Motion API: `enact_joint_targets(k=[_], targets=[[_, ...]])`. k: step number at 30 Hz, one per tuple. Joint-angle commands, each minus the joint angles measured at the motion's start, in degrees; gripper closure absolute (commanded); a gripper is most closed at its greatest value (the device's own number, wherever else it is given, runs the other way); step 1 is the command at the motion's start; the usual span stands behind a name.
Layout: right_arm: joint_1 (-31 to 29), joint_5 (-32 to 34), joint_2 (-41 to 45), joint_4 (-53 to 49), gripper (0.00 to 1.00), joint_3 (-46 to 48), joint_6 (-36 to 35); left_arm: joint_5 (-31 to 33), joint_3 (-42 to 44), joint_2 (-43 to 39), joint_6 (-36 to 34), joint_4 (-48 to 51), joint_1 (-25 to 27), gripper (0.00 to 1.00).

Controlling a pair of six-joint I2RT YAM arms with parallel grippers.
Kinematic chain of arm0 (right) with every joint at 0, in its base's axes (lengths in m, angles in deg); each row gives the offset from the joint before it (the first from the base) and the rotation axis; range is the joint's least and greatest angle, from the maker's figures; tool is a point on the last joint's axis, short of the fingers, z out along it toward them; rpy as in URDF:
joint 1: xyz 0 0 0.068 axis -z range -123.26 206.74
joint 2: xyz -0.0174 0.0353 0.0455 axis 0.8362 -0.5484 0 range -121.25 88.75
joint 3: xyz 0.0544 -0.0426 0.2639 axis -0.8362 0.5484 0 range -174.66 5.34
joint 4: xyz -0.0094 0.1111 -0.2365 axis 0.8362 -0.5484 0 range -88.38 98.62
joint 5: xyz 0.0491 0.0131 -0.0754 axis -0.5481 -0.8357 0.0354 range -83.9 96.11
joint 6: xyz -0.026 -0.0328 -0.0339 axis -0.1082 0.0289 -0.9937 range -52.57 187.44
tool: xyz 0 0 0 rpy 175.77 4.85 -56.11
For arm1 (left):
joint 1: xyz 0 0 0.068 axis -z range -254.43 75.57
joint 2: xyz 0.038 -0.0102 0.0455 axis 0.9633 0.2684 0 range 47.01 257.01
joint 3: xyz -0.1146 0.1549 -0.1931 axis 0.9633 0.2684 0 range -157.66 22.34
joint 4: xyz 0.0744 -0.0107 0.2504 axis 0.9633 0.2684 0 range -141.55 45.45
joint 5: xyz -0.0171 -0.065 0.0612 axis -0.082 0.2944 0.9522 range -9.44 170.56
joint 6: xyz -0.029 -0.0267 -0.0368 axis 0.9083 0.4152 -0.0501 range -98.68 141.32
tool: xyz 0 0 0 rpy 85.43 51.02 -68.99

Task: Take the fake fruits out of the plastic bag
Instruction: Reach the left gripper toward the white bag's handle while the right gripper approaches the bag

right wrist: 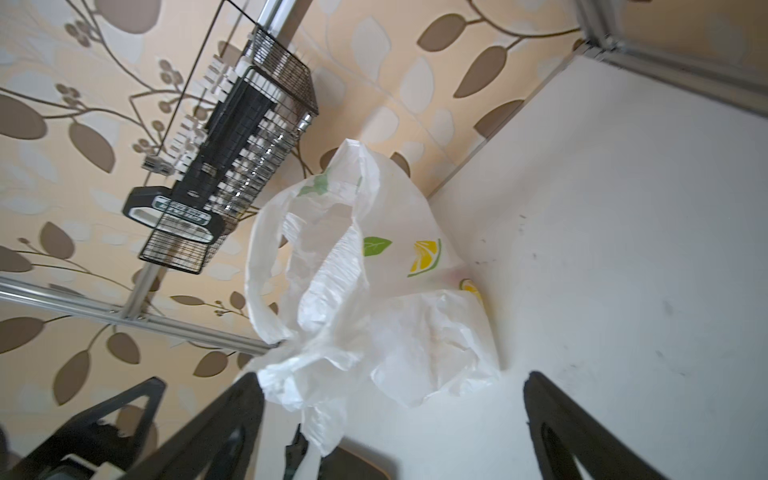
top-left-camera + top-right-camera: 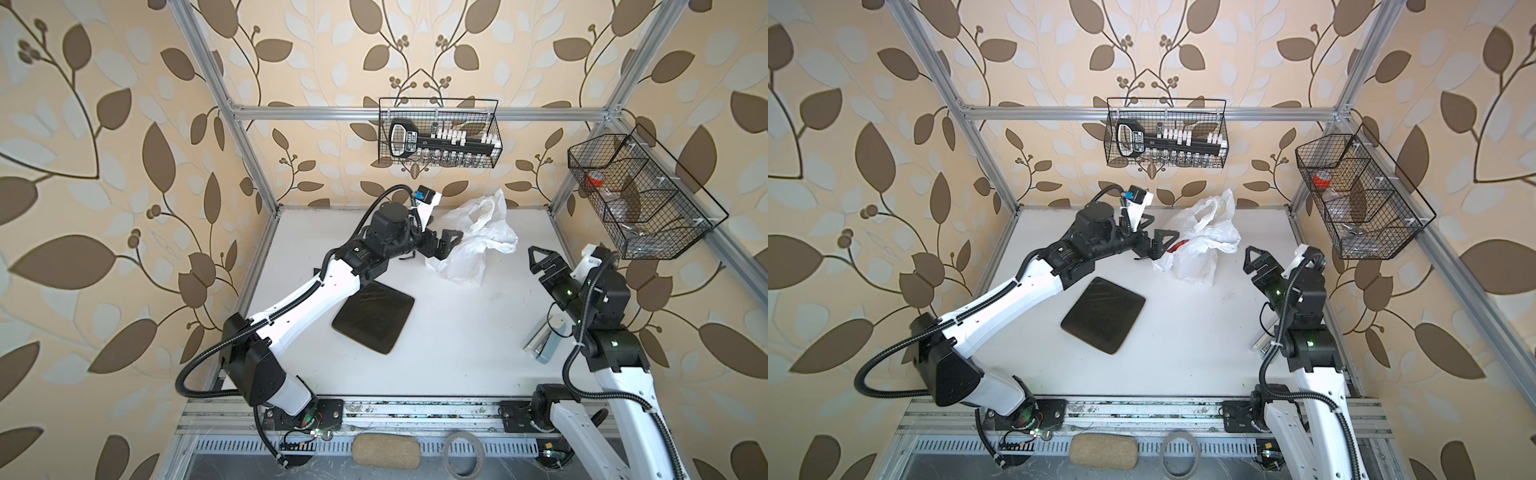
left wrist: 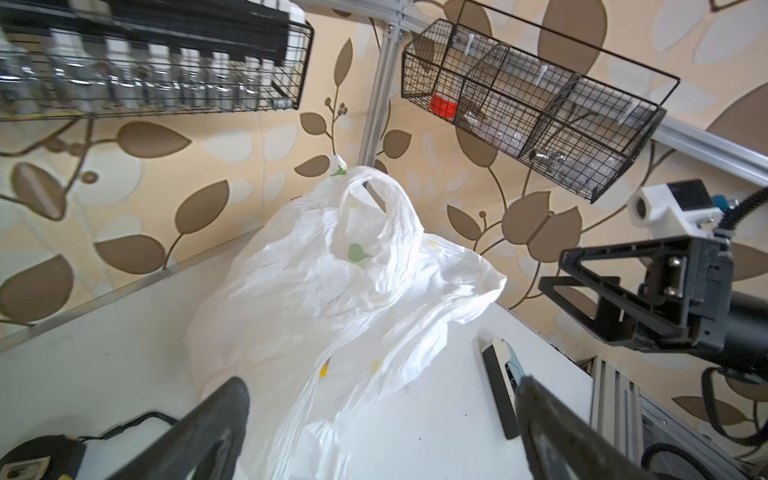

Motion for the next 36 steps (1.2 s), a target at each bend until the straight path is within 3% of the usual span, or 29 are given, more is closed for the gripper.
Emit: enact_joint_targets(k=[1, 4, 7, 15, 21, 30, 33, 36], targets=[[-0.13, -9.69, -5.69, 7.39, 0.04, -3.97, 7.18, 2.36, -6.29, 3.92, 0.47, 1.18, 1.61, 0.02], [-1.77, -11.43, -10.92, 9.5, 0.04, -7.05, 9.25, 2.95, -12.31, 8.4, 1.24, 3.54, 2.96, 0.02], [-4.42, -9.14, -14.82, 9.5, 0.09, -9.01, 9.35, 4.27, -16.69, 12.0, 1.52, 5.47, 3.7, 0.03], [-8.58, -5.6, -19.55, 9.25, 0.5, -7.22, 12.15, 4.91, -23.88, 18.04, 1.22, 7.94, 4.14, 0.04], [-8.74, -4.65, -19.9, 7.9, 0.74, -6.45, 11.66, 6.57, -29.94, 23.11, -1.04, 12.93, 4.77, 0.04], [-9.11, -4.59, -19.94, 3.75, 0.93, -6.73, 8.0, 11.22, -40.25, 29.26, -4.76, 20.19, 5.06, 0.08], [-9.09, -3.92, -19.32, 1.59, 0.96, -6.74, 5.72, 13.31, -40.95, 30.06, -5.05, 20.91, 5.04, 0.14], [-9.08, -2.25, -17.82, -0.96, 0.98, -6.38, 3.06, 15.62, -41.35, 30.53, -5.11, 21.99, 5.02, 0.26]])
